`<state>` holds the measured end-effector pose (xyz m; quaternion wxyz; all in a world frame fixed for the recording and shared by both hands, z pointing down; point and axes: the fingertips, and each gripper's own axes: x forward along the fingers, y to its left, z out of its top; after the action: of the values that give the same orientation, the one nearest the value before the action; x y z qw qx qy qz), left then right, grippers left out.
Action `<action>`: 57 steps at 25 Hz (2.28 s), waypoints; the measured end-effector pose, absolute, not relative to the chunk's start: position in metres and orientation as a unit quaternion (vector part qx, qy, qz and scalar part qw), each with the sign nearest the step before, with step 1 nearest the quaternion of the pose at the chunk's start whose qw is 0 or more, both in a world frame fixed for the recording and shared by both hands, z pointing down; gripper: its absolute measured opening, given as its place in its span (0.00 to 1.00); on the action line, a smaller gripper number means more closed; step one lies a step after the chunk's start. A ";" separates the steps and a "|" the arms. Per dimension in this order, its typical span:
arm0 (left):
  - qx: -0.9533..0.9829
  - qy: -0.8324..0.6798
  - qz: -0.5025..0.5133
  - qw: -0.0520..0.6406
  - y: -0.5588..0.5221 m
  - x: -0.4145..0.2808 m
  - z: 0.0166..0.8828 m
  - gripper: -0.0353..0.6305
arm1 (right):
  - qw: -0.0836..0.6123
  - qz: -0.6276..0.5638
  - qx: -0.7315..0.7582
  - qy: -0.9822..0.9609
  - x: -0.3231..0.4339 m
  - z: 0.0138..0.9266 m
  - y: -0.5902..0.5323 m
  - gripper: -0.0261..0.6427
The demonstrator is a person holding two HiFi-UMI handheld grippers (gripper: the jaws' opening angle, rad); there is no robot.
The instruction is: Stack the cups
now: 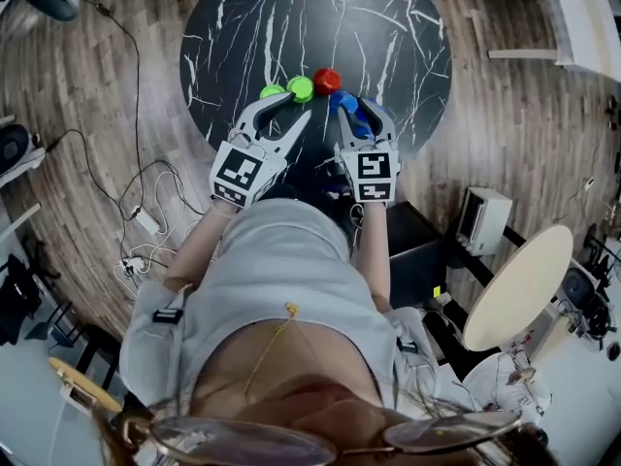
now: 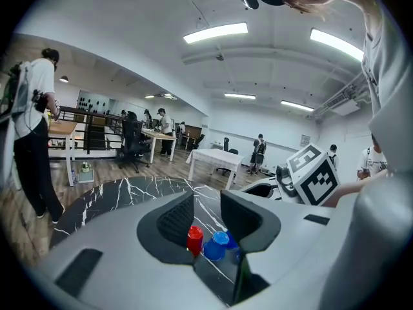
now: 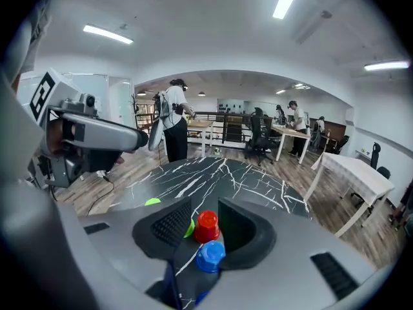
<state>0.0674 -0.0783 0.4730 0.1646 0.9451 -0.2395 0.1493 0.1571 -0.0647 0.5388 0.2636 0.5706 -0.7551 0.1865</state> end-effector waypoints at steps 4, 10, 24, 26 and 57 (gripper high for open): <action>0.943 -0.246 0.150 0.164 -0.078 0.068 0.475 0.25 | 0.306 0.180 0.554 -0.753 0.163 0.557 -0.064 0.26; 0.941 -0.254 0.152 0.163 -0.073 0.065 0.475 0.25 | 0.343 0.194 0.523 -0.755 0.166 0.585 -0.063 0.28; 0.936 -0.277 0.152 0.158 -0.066 0.051 0.475 0.25 | 0.423 0.233 0.445 -0.754 0.168 0.651 -0.056 0.36; 0.935 -0.281 0.151 0.158 -0.065 0.048 0.473 0.25 | 0.437 0.232 0.435 -0.752 0.168 0.657 -0.055 0.38; 0.917 -0.329 0.137 0.181 -0.053 0.016 0.476 0.25 | 0.506 0.202 0.401 -0.737 0.175 0.683 -0.059 0.44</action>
<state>0.0161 -0.0535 0.4759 0.1805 0.9169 -0.3287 0.1365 0.1748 -0.0591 0.6834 0.5058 0.4011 -0.7365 0.2020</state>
